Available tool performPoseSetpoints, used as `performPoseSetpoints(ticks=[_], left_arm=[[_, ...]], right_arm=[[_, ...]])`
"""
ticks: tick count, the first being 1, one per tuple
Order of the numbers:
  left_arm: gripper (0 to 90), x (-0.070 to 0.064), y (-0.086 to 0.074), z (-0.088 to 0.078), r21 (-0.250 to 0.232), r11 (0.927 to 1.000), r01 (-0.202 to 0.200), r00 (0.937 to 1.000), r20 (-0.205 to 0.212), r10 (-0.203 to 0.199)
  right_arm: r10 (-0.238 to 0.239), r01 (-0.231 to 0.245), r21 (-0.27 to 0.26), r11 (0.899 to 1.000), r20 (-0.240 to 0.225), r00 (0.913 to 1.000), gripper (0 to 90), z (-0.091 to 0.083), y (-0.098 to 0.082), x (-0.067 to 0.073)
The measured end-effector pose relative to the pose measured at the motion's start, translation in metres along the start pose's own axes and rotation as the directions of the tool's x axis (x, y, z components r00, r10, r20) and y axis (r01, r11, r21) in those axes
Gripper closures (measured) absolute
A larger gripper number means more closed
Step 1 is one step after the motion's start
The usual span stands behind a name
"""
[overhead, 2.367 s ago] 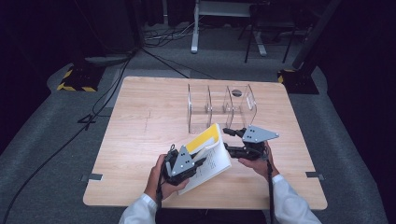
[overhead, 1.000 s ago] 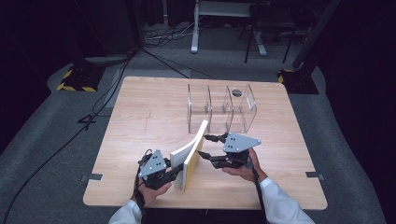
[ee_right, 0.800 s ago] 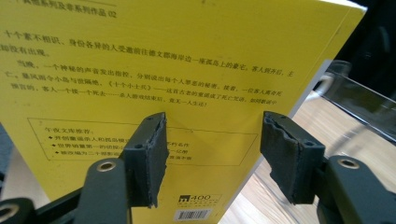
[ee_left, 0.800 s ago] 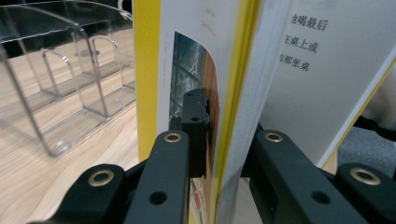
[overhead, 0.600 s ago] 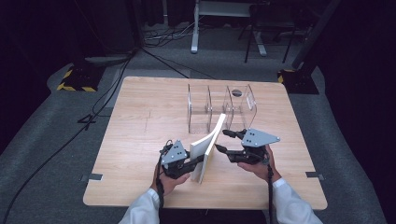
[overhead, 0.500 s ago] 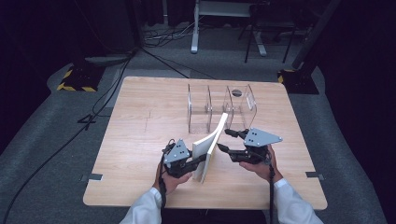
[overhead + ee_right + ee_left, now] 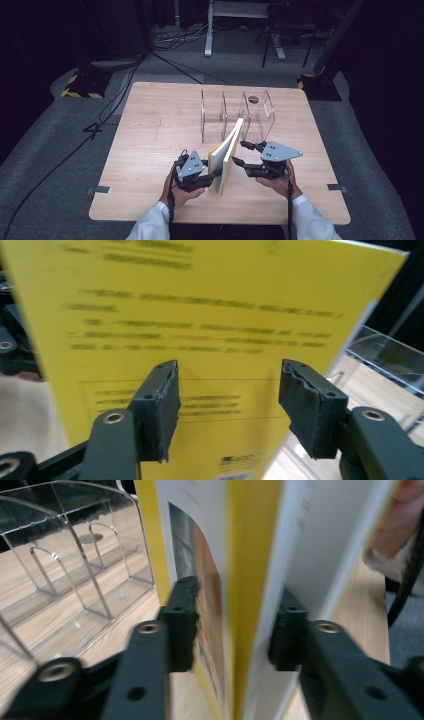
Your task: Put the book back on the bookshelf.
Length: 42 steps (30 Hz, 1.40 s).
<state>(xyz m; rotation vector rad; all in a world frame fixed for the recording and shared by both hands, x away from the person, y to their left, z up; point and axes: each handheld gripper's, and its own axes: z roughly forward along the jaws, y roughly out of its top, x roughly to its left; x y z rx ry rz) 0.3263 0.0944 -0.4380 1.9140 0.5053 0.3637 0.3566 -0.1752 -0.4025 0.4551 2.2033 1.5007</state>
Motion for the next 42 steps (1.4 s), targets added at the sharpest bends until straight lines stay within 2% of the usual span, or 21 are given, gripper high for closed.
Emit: performPoseSetpoints(ticks=[2, 5, 7, 9, 10, 12, 15, 17, 19, 20, 21, 23, 26, 30, 33, 35, 37, 38, 39, 40, 42], left_arm=[[49.5, -0.002, -0.004, -0.005, 0.022, 0.9998, -0.004, 0.9999, 0.010, 0.004], [37.7, -0.008, -0.012, -0.010, 0.060, 0.9977, -0.032, 0.9980, 0.056, 0.029], [32.0, -0.013, -0.014, -0.007, 0.083, 0.9959, -0.036, 0.9967, 0.075, 0.030], [26.9, -0.017, -0.014, -0.005, 0.092, 0.9950, -0.039, 0.9964, 0.078, 0.032], [26.9, -0.020, -0.013, -0.001, 0.095, 0.9946, -0.042, 0.9961, 0.081, 0.035], [21.3, -0.027, -0.010, 0.005, 0.088, 0.9952, -0.042, 0.9972, 0.066, 0.036], [20.8, -0.032, -0.005, 0.012, 0.082, 0.9961, -0.034, 0.9993, 0.020, 0.032], [25.0, -0.035, -0.003, 0.015, 0.087, 0.9957, -0.030, 0.9989, -0.032, 0.033], [31.2, -0.033, -0.003, 0.017, 0.082, 0.9966, -0.012, 0.9983, -0.056, 0.016], [36.0, -0.032, -0.003, 0.018, 0.084, 0.9965, -0.003, 0.9969, -0.078, 0.010], [45.0, -0.031, -0.003, 0.018, 0.082, 0.9966, 0.006, 0.9956, -0.094, 0.002], [56.1, -0.028, -0.004, 0.016, 0.077, 0.9968, 0.019, 0.9953, -0.096, -0.011], [63.1, -0.025, -0.005, 0.013, 0.082, 0.9965, 0.019, 0.9969, -0.078, -0.013], [71.3, -0.018, -0.008, 0.005, 0.083, 0.9965, 0.012, 0.9997, -0.023, -0.010], [73.8, -0.015, -0.010, -0.004, 0.093, 0.9956, -0.011, 0.9997, 0.023, 0.009], [74.7, -0.013, -0.013, -0.013, 0.099, 0.9943, -0.038, 0.9972, 0.068, 0.031], [75.1, -0.013, -0.014, -0.020, 0.107, 0.9924, -0.061, 0.9934, 0.103, 0.050], [75.0, -0.013, -0.014, -0.020, 0.107, 0.9924, -0.061, 0.9934, 0.103, 0.050], [75.0, -0.013, -0.015, -0.024, 0.112, 0.9912, -0.071, 0.9914, 0.118, 0.058], [75.0, -0.012, -0.016, -0.028, 0.115, 0.9903, -0.078, 0.9895, 0.130, 0.063], [75.0, -0.009, -0.018, -0.034, 0.120, 0.9894, -0.081, 0.9851, 0.161, 0.061]], right_arm=[[-0.003, 0.003, 0.009, 1.000, -0.011, 0.9999, 41.5, 0.002, -0.002, 0.004], [-0.012, 0.012, 0.026, 1.000, -0.016, 0.9998, 41.3, 0.004, -0.006, 0.009], [-0.019, 0.020, 0.034, 0.999, -0.020, 0.9996, 41.0, 0.005, -0.006, 0.010], [-0.025, 0.025, 0.038, 0.999, -0.016, 0.9996, 41.1, 0.006, -0.007, 0.011], [-0.029, 0.029, 0.040, 0.999, -0.016, 0.9995, 41.1, 0.007, -0.007, 0.012], [-0.038, 0.038, 0.044, 0.998, -0.016, 0.9992, 41.0, 0.009, -0.008, 0.015], [-0.044, 0.044, 0.049, 0.998, -0.010, 0.9990, 40.6, 0.010, -0.009, 0.018], [-0.044, 0.044, 0.049, 0.998, -0.006, 0.9990, 38.1, 0.012, -0.011, 0.018], [-0.028, 0.028, 0.050, 0.998, 0.001, 0.9996, 36.1, 0.013, -0.012, 0.015], [-0.019, 0.019, 0.049, 0.999, 0.004, 0.9998, 35.5, 0.014, -0.013, 0.014], [-0.013, 0.013, 0.051, 0.999, 0.010, 0.9999, 34.4, 0.014, -0.014, 0.013], [-0.015, 0.014, 0.051, 0.999, 0.019, 0.9997, 32.9, 0.014, -0.015, 0.011], [-0.008, 0.006, 0.050, 0.999, 0.030, 0.9995, 31.8, 0.013, -0.016, 0.008], [0.005, -0.006, 0.039, 0.999, 0.024, 0.9997, 30.6, 0.007, -0.018, 0.001], [0.004, -0.005, 0.021, 1.000, 0.032, 0.9995, 30.3, -0.003, -0.019, -0.007], [0.017, -0.017, 0.003, 1.000, 0.030, 0.9994, 29.3, -0.011, -0.020, -0.014], [0.038, -0.038, -0.012, 0.999, -0.012, 0.9992, 24.4, -0.016, -0.020, -0.020], [0.038, -0.038, -0.012, 0.999, -0.012, 0.9992, 24.4, -0.016, -0.020, -0.020], [0.044, -0.045, -0.018, 0.999, -0.038, 0.9983, 24.4, -0.019, -0.020, -0.022], [0.039, -0.040, -0.019, 0.999, -0.076, 0.9964, 25.5, -0.019, -0.020, -0.023], [0.012, -0.015, -0.021, 1.000, -0.121, 0.9926, 25.6, -0.018, -0.018, -0.020]])
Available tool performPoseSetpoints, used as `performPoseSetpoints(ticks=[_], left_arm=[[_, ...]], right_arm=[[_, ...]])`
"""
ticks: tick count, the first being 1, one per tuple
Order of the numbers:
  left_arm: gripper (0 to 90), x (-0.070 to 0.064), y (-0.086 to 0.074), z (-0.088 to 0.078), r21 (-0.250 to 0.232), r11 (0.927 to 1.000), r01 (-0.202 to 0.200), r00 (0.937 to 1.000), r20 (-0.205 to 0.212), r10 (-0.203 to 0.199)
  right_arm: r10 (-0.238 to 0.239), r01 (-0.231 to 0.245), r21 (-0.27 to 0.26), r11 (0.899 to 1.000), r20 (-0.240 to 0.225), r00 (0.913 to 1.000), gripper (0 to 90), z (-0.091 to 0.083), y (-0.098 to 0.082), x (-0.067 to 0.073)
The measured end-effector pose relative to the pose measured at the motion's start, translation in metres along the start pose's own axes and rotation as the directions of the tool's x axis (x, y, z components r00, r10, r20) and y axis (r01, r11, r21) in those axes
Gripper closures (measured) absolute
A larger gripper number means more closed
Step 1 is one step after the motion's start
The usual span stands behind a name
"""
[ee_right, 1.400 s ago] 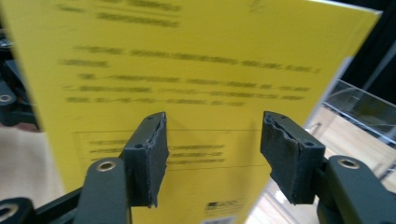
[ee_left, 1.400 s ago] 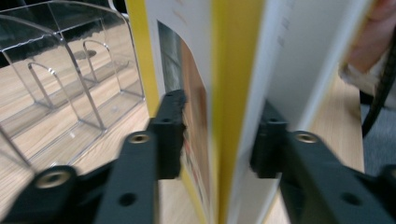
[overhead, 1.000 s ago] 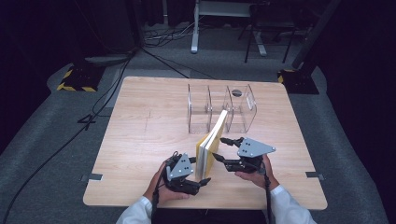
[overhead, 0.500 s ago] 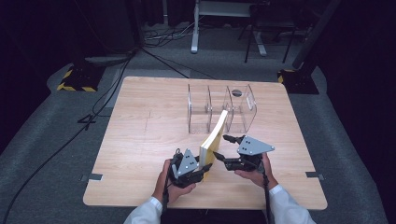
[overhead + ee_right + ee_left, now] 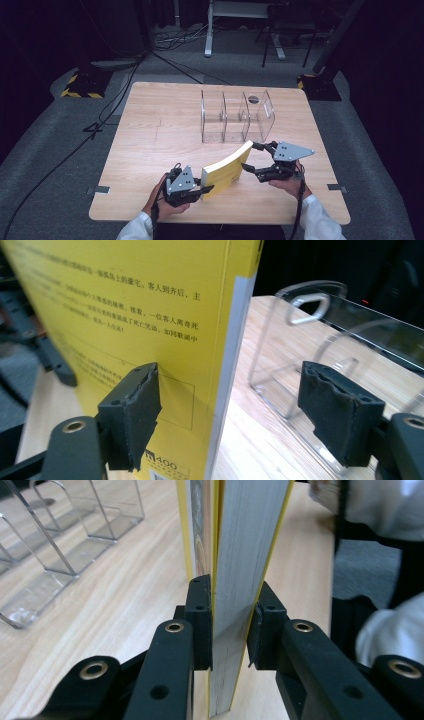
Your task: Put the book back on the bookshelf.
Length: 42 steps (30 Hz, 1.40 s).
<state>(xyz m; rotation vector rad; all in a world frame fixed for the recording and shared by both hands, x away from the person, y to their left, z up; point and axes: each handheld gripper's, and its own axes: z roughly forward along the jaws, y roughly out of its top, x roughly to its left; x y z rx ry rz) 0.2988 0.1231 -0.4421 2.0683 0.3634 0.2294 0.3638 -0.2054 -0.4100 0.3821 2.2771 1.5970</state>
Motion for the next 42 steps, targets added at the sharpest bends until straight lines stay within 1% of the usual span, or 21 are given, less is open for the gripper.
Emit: performPoseSetpoints(ticks=[3, 6, 8, 10, 12, 13, 14, 17, 18, 19, 21, 24, 25, 26, 27, 28, 30, 33, 34, 39, 42], left_arm=[[74.9, 0.002, -0.003, -0.007, 0.008, 0.9999, -0.014, 0.9993, 0.034, 0.013], [74.9, 0.004, -0.004, -0.013, 0.022, 0.9993, -0.032, 0.9974, 0.065, 0.030], [74.9, 0.007, -0.005, -0.016, 0.031, 0.9990, -0.032, 0.9973, 0.067, 0.030], [74.9, 0.008, -0.006, -0.016, 0.027, 0.9993, -0.028, 0.9973, 0.068, 0.026], [74.4, 0.008, -0.006, -0.017, 0.028, 0.9992, -0.029, 0.9984, 0.050, 0.028], [74.2, 0.008, -0.007, -0.017, 0.028, 0.9991, -0.033, 0.9986, 0.041, 0.032], [72.7, 0.007, -0.007, -0.017, 0.031, 0.9990, -0.033, 0.9994, 0.014, 0.032], [68.4, 0.006, -0.010, -0.016, 0.032, 0.9993, -0.022, 0.9989, -0.040, 0.023], [64.8, 0.005, -0.011, -0.015, 0.043, 0.9989, -0.016, 0.9967, -0.079, 0.019], [63.7, 0.004, -0.012, -0.014, 0.046, 0.9987, -0.019, 0.9954, -0.093, 0.023], [62.2, 0.002, -0.014, -0.012, 0.034, 0.9993, -0.013, 0.9943, -0.105, 0.017], [60.4, 0.001, -0.016, -0.009, 0.021, 0.9997, -0.013, 0.9934, -0.113, 0.015], [60.2, 0.001, -0.016, -0.009, 0.021, 0.9997, -0.013, 0.9934, -0.113, 0.015], [60.2, 0.001, -0.017, -0.008, 0.015, 0.9999, -0.002, 0.9943, -0.107, 0.004], [60.2, 0.001, -0.017, -0.007, 0.008, 1.0000, 0.003, 0.9952, -0.098, -0.002], [60.4, 0.001, -0.018, -0.007, 0.003, 1.0000, 0.005, 0.9953, -0.096, -0.005], [60.4, 0.001, -0.017, -0.005, -0.002, 1.0000, 0.004, 0.9951, -0.099, -0.004], [60.3, 0.002, -0.016, -0.002, -0.004, 1.0000, 0.005, 0.9939, -0.110, -0.005], [60.3, 0.003, -0.015, 0.001, -0.006, 1.0000, 0.005, 0.9934, -0.115, -0.006], [60.1, 0.004, -0.007, 0.015, -0.007, 0.9996, -0.027, 0.9905, -0.135, 0.026], [60.4, 0.005, 0.001, 0.027, 0.007, 0.9994, -0.033, 0.9859, -0.164, 0.034]], right_arm=[[-0.018, 0.019, 0.001, 1.000, -0.066, 0.9976, 26.1, 0.007, 0.003, 0.006], [-0.013, 0.013, -0.002, 1.000, -0.151, 0.9884, 26.8, 0.016, 0.004, 0.011], [-0.005, 0.003, -0.006, 1.000, -0.194, 0.9811, 30.7, 0.020, 0.004, 0.013], [-0.014, 0.013, -0.004, 1.000, -0.207, 0.9783, 37.7, 0.021, 0.004, 0.016], [-0.028, 0.030, 0.006, 1.000, -0.222, 0.9747, 42.1, 0.021, 0.003, 0.020], [-0.036, 0.038, 0.005, 0.999, -0.213, 0.9764, 44.6, 0.021, 0.003, 0.021], [-0.041, 0.042, 0.002, 0.999, -0.205, 0.9778, 47.8, 0.018, 0.002, 0.021], [-0.035, 0.034, -0.007, 0.999, -0.235, 0.9713, 58.2, 0.011, 0.000, 0.019], [-0.043, 0.042, -0.010, 0.999, -0.240, 0.9698, 61.7, 0.009, -0.001, 0.020], [-0.052, 0.051, -0.012, 0.999, -0.248, 0.9674, 65.0, 0.006, -0.002, 0.021], [-0.066, 0.064, -0.017, 0.998, -0.254, 0.9649, 68.2, 0.002, -0.004, 0.024], [-0.096, 0.091, -0.029, 0.995, -0.283, 0.9543, 72.0, -0.005, -0.005, 0.030], [-0.096, 0.091, -0.029, 0.995, -0.283, 0.9543, 72.0, -0.005, -0.005, 0.030], [-0.115, 0.111, -0.032, 0.993, -0.293, 0.9492, 71.3, -0.009, -0.006, 0.035], [-0.117, 0.113, -0.031, 0.993, -0.295, 0.9484, 69.7, -0.009, -0.007, 0.037], [-0.126, 0.124, -0.027, 0.992, -0.293, 0.9477, 69.2, -0.009, -0.009, 0.038], [-0.113, 0.111, -0.024, 0.994, -0.300, 0.9471, 66.9, -0.009, -0.012, 0.038], [-0.099, 0.096, -0.023, 0.995, -0.294, 0.9506, 63.0, -0.008, -0.014, 0.037], [-0.079, 0.078, -0.014, 0.997, -0.279, 0.9572, 60.2, -0.008, -0.014, 0.034], [-0.068, 0.065, -0.017, 0.998, -0.274, 0.9594, 59.3, -0.013, -0.014, 0.029], [-0.065, 0.059, -0.031, 0.998, -0.246, 0.9671, 59.3, -0.017, -0.011, 0.027]])
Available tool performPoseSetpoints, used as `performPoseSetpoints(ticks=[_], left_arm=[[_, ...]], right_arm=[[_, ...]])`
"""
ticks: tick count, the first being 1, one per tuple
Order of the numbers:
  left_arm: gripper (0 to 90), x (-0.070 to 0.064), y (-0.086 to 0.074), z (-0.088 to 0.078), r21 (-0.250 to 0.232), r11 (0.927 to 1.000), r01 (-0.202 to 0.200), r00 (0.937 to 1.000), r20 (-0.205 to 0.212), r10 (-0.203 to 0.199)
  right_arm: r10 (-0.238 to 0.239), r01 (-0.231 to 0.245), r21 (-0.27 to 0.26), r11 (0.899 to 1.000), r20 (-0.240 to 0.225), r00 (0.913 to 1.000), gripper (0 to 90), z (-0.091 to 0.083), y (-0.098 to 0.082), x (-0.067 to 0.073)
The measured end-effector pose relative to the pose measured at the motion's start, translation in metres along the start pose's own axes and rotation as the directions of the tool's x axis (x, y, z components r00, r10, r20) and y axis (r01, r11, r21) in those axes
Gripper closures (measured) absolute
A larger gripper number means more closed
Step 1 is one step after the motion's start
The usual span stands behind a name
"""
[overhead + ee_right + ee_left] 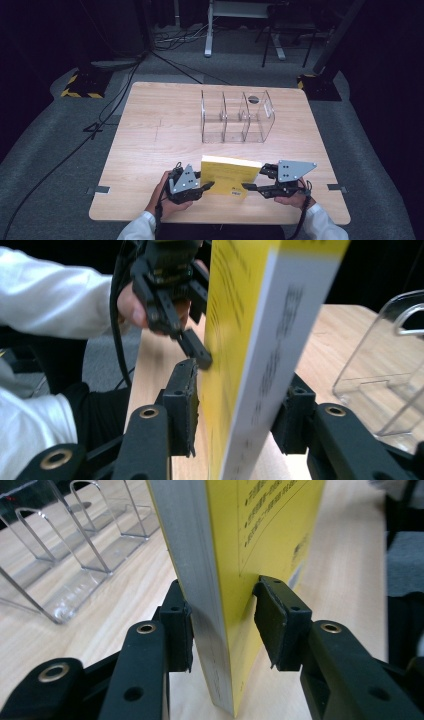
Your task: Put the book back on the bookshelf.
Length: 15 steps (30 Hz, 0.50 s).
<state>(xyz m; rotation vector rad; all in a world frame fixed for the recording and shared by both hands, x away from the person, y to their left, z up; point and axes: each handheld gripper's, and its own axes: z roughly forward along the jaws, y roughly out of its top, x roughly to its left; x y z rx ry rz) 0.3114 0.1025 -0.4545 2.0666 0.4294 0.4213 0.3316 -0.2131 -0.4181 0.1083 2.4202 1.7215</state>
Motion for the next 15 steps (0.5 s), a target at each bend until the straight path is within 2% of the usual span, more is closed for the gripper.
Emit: performPoseSetpoints(ticks=[5, 6, 7, 10, 11, 14, 15], left_arm=[[60.0, 0.004, 0.012, 0.019, 0.008, 0.9997, -0.023, 0.9997, -0.007, 0.023], [59.9, 0.004, 0.012, 0.019, 0.008, 0.9997, -0.023, 0.9997, -0.007, 0.023], [59.6, 0.005, 0.016, 0.027, 0.008, 0.9996, -0.028, 0.9996, -0.008, 0.028], [59.3, 0.010, 0.023, 0.040, 0.020, 0.9979, -0.061, 0.9976, -0.032, 0.062], [60.2, 0.012, 0.025, 0.045, 0.039, 0.9972, -0.065, 0.9975, -0.025, 0.066], [61.3, 0.016, 0.029, 0.055, 0.039, 0.9964, -0.075, 0.9972, 0.006, 0.075], [61.4, 0.018, 0.030, 0.057, 0.036, 0.9980, -0.053, 0.9983, 0.026, 0.052]], right_arm=[[-0.001, 0.001, -0.006, 1.000, 0.085, 0.9964, 66.8, -0.011, 0.003, -0.003], [-0.001, 0.001, -0.006, 1.000, 0.085, 0.9964, 66.8, -0.011, 0.003, -0.003], [-0.002, 0.004, -0.012, 1.000, 0.122, 0.9926, 69.4, -0.018, 0.004, -0.005], [-0.012, 0.014, -0.011, 1.000, 0.136, 0.9906, 71.4, -0.022, 0.005, -0.006], [-0.018, 0.020, -0.009, 1.000, 0.141, 0.9899, 69.2, -0.023, 0.005, -0.006], [-0.050, 0.046, 0.029, 0.999, 0.167, 0.9847, 66.0, -0.023, 0.003, -0.005], [-0.055, 0.048, 0.042, 0.998, 0.182, 0.9817, 65.8, -0.022, 0.001, -0.007]])
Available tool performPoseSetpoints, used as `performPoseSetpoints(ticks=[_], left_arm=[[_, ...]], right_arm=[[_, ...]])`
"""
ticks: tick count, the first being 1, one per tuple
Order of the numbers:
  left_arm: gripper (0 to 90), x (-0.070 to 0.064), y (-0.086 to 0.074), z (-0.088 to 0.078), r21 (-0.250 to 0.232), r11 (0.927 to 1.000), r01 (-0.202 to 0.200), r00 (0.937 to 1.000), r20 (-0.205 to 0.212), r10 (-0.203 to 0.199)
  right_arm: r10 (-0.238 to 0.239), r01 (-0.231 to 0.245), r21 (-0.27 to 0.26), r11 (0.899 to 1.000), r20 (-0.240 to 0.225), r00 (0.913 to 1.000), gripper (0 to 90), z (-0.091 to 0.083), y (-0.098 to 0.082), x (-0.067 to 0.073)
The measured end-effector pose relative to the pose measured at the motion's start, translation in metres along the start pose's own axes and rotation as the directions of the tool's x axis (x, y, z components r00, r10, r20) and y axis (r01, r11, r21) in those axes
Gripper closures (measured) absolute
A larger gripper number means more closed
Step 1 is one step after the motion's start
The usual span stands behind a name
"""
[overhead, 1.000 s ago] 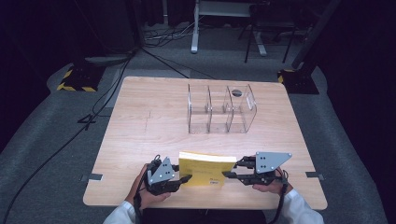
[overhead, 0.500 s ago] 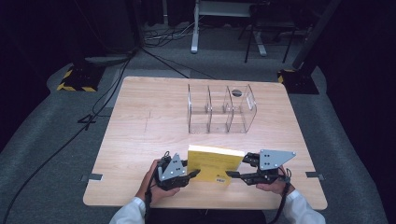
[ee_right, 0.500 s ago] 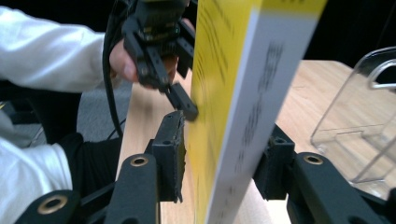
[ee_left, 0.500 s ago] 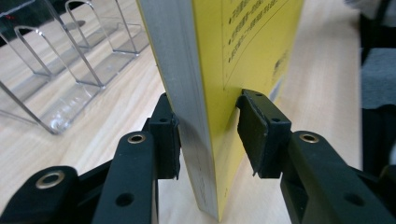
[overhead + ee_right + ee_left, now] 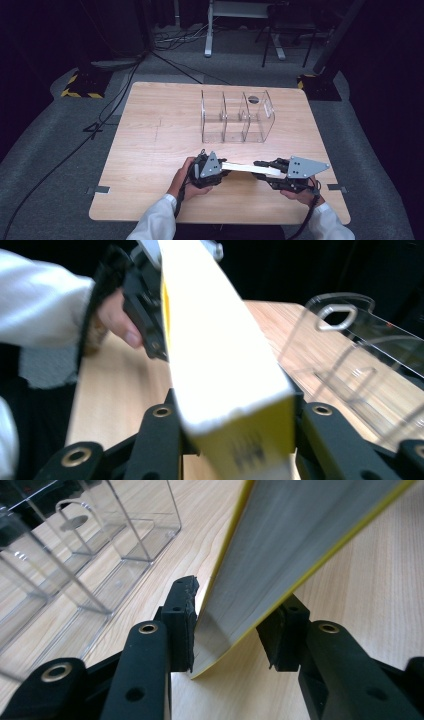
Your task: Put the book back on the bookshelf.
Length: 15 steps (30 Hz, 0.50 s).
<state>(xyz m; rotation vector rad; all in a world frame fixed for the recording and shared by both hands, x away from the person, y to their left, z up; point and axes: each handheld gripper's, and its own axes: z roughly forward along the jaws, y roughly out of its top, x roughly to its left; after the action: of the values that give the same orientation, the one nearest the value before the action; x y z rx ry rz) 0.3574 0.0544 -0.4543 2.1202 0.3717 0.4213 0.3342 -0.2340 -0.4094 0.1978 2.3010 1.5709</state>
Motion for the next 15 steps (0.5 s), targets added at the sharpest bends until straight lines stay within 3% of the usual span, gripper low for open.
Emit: performPoseSetpoints(ticks=[1, 3, 4, 6, 7, 9, 15], left_arm=[[61.4, 0.004, 0.000, 0.001, -0.010, 0.9996, 0.028, 0.9992, 0.029, -0.027], [60.8, 0.010, 0.000, 0.002, -0.013, 0.9989, 0.045, 0.9974, 0.057, -0.044], [59.2, 0.014, -0.001, 0.003, -0.016, 0.9969, 0.077, 0.9946, 0.072, -0.075], [51.1, 0.020, -0.003, 0.004, -0.020, 0.9905, 0.136, 0.9892, 0.059, -0.134], [48.3, 0.022, -0.004, 0.004, -0.027, 0.9887, 0.147, 0.9876, 0.058, -0.145], [45.2, 0.025, -0.006, 0.002, -0.029, 0.9882, 0.150, 0.9880, 0.040, -0.149], [51.9, 0.026, -0.004, -0.014, -0.091, 0.9844, 0.151, 0.9867, 0.074, -0.144]], right_arm=[[0.007, -0.007, -0.001, 1.000, 0.008, 0.9999, 65.4, 0.000, -0.001, -0.001], [0.022, -0.022, -0.003, 1.000, 0.009, 0.9997, 65.5, 0.000, -0.002, -0.004], [0.024, -0.024, -0.004, 1.000, 0.012, 0.9996, 65.7, 0.001, -0.003, -0.005], [0.024, -0.024, -0.003, 1.000, 0.011, 0.9996, 67.6, 0.002, -0.003, -0.006], [0.022, -0.022, 0.000, 1.000, 0.021, 0.9995, 68.2, 0.003, -0.003, -0.005], [0.026, -0.026, 0.000, 1.000, 0.030, 0.9992, 69.2, 0.006, -0.002, -0.005], [0.040, -0.040, 0.004, 0.999, 0.045, 0.9982, 72.3, 0.007, 0.005, -0.004]])
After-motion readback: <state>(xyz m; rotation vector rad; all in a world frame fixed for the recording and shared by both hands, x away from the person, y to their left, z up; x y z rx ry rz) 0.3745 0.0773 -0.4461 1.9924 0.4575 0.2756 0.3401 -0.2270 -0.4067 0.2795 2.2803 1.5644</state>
